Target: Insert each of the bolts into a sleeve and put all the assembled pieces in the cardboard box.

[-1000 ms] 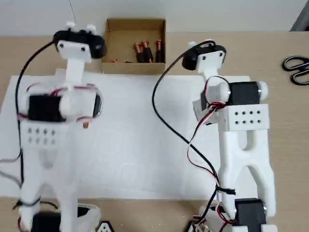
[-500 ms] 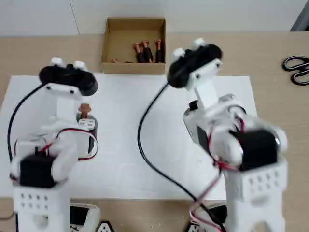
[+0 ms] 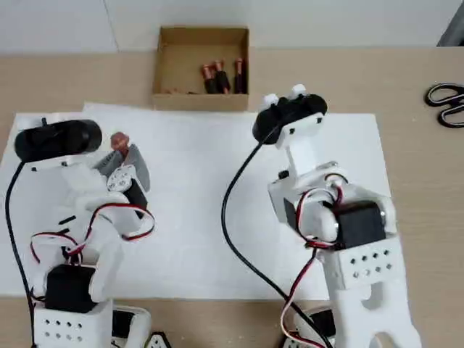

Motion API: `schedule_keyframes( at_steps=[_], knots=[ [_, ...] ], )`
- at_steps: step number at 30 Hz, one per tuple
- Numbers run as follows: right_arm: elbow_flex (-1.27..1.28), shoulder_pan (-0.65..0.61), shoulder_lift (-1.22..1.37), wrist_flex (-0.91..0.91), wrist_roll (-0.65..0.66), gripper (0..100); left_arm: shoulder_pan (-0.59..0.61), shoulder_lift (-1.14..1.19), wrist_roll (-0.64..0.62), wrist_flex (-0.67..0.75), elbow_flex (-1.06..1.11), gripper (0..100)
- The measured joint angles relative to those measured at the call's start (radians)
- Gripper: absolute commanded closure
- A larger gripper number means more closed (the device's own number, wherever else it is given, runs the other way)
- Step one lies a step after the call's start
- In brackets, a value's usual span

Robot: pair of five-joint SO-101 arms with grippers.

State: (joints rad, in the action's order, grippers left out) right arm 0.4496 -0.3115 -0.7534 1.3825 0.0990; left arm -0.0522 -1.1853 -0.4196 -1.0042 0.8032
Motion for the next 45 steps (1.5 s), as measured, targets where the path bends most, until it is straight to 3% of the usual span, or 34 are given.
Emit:
schedule_keyframes(
  at_steps=[5, 10, 18, 32, 40, 45],
  knots=[
    [0.157, -0.071, 0.002, -0.167, -0.003, 99.5, -0.121, 0.031, -0.003, 0.035, 0.000, 99],
    [0.235, -0.123, 0.002, -0.316, -0.006, 99.3, -0.155, 0.241, -0.005, 0.009, -0.118, 99],
    [0.270, -0.161, 0.002, -0.353, -0.012, 99.3, -0.155, 0.456, -0.021, -0.017, -0.331, 99],
    [0.327, -0.163, -0.005, -0.465, -0.012, 99.4, -0.155, 0.503, -0.048, -0.023, -0.347, 99],
    [0.512, -0.098, -0.338, -0.502, -0.012, 99.4, -0.155, 0.505, -0.048, -0.023, -0.347, 99],
    [0.723, -0.044, -0.620, -0.615, 0.012, 99.5, -0.164, 0.511, -0.048, -0.023, -0.347, 99]
  ],
)
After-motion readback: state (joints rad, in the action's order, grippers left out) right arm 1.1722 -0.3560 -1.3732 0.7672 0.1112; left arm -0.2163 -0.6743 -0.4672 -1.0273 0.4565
